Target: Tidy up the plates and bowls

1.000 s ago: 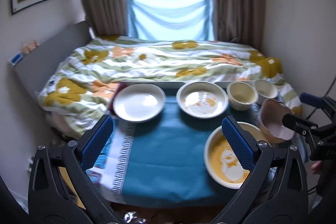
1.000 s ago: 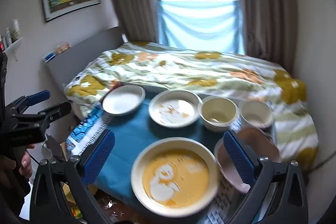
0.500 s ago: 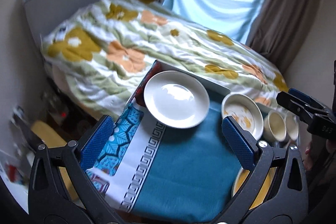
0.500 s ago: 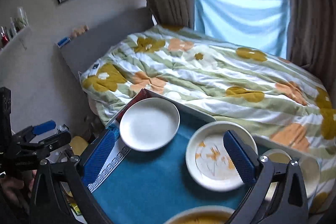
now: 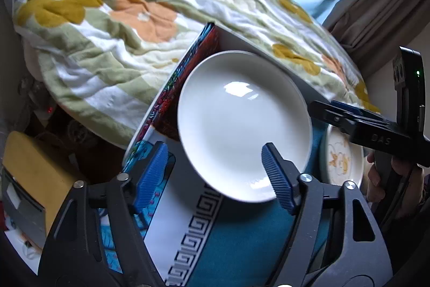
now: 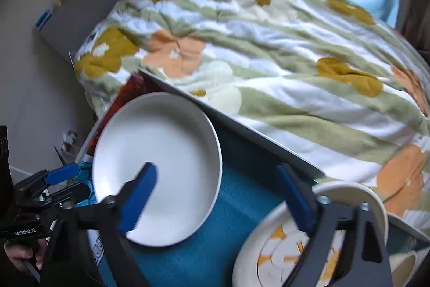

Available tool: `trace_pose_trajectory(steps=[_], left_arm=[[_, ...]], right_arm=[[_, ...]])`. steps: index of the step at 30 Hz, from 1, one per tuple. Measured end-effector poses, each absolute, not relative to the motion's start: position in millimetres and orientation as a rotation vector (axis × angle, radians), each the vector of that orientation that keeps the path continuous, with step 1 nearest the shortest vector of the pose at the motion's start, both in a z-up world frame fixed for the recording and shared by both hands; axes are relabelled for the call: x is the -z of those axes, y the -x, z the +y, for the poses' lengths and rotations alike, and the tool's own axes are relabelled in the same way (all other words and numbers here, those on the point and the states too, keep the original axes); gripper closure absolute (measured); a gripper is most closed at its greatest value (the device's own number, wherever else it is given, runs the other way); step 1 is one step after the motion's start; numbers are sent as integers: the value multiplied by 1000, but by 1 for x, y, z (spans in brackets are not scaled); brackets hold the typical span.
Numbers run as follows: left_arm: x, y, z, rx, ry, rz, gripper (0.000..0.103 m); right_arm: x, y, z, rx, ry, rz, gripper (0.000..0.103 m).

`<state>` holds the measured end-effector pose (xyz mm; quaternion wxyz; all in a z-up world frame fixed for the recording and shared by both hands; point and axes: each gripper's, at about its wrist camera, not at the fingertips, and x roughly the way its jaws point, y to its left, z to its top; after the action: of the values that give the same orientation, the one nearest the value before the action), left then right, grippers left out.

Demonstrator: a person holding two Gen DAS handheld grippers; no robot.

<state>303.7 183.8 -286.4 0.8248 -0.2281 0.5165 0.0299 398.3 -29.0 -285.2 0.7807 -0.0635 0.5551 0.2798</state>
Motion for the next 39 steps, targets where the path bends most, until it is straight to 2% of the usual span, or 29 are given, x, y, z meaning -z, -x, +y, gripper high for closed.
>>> trace_pose_trajectory(steps=[3,5,7,9,11,12,13,16,39], left_arm=[[300,-313,185,-67,492,1127,51],[307,-316,185,-73,495,1139,52],[312,-319,186,-74,495,1150,56],[316,-322,186,-81,489,1161,59],[319,-324,186,-94,479,1165,64],[320,-324,187,-103,475,1166,70],[321,-324,189,-116,473,1168,77],[324,-322,195,-134,482,1170,87],[311,-313,183,-143,376,1134,87]], right_arm=[[302,-405,-25,-638,145,1237,45],[311,-407,-25,-652,135,1250,53],[317,-410,-26,-669,119,1267,67],[319,-410,-26,-681,116,1270,71],[321,-410,-25,-690,116,1266,79],[322,-410,-24,-697,116,1265,86],[323,-410,-24,-704,115,1268,88],[323,-408,-21,-706,137,1254,88],[311,-394,-25,-689,165,1154,88]])
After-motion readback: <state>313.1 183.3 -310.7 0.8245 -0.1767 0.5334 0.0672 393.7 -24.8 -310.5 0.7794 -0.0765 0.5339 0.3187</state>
